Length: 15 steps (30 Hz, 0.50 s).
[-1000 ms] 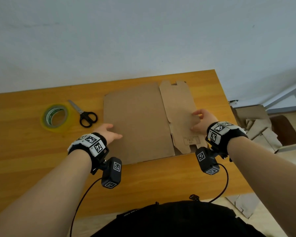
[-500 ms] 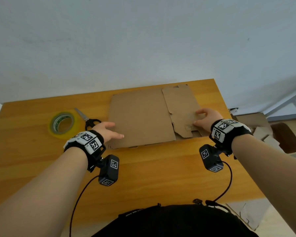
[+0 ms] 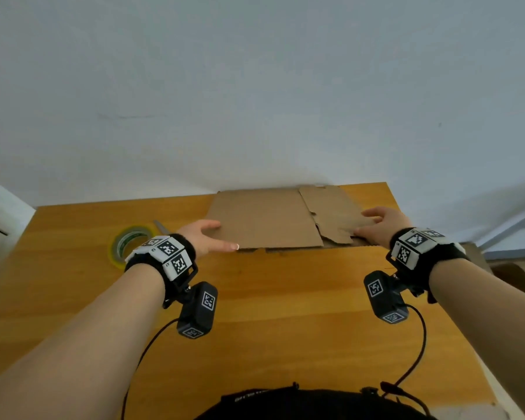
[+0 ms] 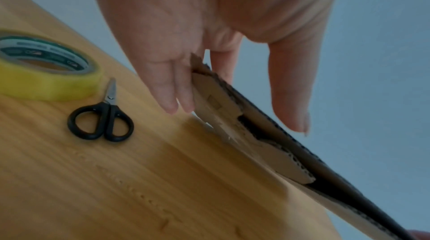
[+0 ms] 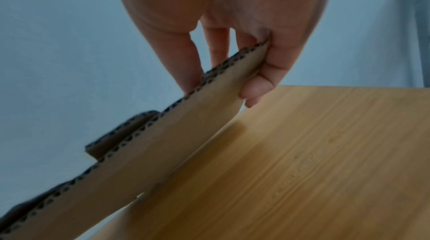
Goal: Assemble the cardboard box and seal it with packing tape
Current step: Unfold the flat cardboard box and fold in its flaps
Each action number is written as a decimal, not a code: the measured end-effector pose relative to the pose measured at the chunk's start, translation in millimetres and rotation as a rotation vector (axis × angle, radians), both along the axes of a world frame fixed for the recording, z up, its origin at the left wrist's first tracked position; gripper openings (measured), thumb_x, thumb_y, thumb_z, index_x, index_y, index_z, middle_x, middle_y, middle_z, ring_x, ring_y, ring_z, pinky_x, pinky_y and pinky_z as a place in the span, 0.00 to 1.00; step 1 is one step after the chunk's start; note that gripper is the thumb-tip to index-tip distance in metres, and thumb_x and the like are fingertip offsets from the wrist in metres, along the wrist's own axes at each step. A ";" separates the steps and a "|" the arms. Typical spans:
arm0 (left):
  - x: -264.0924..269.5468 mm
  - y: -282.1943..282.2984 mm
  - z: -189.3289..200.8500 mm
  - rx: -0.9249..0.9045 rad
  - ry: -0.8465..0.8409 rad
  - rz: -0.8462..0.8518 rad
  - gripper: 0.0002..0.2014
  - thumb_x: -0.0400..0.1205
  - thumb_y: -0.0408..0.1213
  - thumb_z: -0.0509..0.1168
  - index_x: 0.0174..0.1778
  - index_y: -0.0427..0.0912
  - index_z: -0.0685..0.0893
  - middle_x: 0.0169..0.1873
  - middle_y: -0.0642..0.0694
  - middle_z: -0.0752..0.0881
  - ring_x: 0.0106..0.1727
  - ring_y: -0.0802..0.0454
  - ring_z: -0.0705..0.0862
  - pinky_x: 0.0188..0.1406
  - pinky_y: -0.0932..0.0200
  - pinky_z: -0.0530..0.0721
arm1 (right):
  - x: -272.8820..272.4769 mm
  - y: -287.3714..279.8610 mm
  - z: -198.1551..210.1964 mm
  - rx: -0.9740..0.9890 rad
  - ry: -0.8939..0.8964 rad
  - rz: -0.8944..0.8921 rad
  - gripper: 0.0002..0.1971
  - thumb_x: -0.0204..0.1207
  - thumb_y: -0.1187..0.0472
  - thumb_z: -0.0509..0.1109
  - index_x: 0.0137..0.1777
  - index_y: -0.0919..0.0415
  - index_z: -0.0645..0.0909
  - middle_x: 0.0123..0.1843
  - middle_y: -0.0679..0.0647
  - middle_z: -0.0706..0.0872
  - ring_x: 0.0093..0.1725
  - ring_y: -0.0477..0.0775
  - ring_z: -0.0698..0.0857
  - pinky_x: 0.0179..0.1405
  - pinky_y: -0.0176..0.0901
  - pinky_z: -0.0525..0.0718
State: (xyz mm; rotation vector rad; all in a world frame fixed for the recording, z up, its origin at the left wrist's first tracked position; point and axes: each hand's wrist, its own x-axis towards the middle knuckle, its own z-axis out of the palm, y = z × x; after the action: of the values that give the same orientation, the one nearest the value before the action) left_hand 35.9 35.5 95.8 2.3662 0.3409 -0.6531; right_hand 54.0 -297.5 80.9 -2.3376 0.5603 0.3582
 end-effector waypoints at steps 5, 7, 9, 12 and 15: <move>1.1 -0.3 8.5 0.016 -0.073 -0.027 0.40 0.67 0.51 0.75 0.75 0.50 0.69 0.75 0.48 0.69 0.74 0.45 0.68 0.71 0.47 0.69 | -2.4 2.9 5.7 0.024 -0.055 -0.010 0.19 0.72 0.57 0.73 0.62 0.56 0.79 0.51 0.53 0.78 0.45 0.50 0.77 0.30 0.36 0.72; 3.5 0.4 14.3 0.021 -0.126 -0.008 0.38 0.68 0.52 0.75 0.73 0.50 0.71 0.74 0.48 0.71 0.73 0.46 0.69 0.70 0.47 0.69 | -0.4 3.3 8.8 0.063 -0.129 -0.052 0.18 0.69 0.53 0.75 0.59 0.56 0.81 0.53 0.53 0.82 0.45 0.53 0.83 0.39 0.42 0.82; 8.5 2.6 21.2 -0.004 -0.210 0.055 0.34 0.68 0.55 0.74 0.70 0.50 0.76 0.71 0.48 0.74 0.72 0.47 0.72 0.70 0.49 0.69 | 4.0 3.5 13.5 0.155 -0.217 -0.112 0.18 0.68 0.50 0.76 0.55 0.57 0.82 0.53 0.55 0.86 0.45 0.54 0.87 0.52 0.52 0.86; 19.7 4.4 32.9 -0.047 -0.345 0.180 0.31 0.68 0.59 0.72 0.65 0.50 0.79 0.66 0.49 0.79 0.67 0.49 0.76 0.65 0.53 0.72 | 11.4 6.6 27.5 0.235 -0.342 -0.156 0.22 0.64 0.43 0.75 0.54 0.55 0.82 0.51 0.54 0.87 0.51 0.55 0.86 0.58 0.56 0.84; 32.5 3.3 45.7 -0.042 -0.442 0.260 0.33 0.69 0.63 0.67 0.67 0.48 0.77 0.64 0.46 0.80 0.62 0.47 0.78 0.60 0.53 0.75 | 20.0 13.4 47.7 0.322 -0.463 -0.196 0.29 0.60 0.38 0.76 0.57 0.55 0.80 0.47 0.49 0.85 0.49 0.54 0.87 0.56 0.56 0.85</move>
State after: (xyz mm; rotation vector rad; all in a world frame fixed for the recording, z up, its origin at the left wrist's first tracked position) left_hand 68.4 38.7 141.4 2.2931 0.4203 -0.0112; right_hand 73.9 -284.2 128.6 -1.9437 0.4572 -0.1733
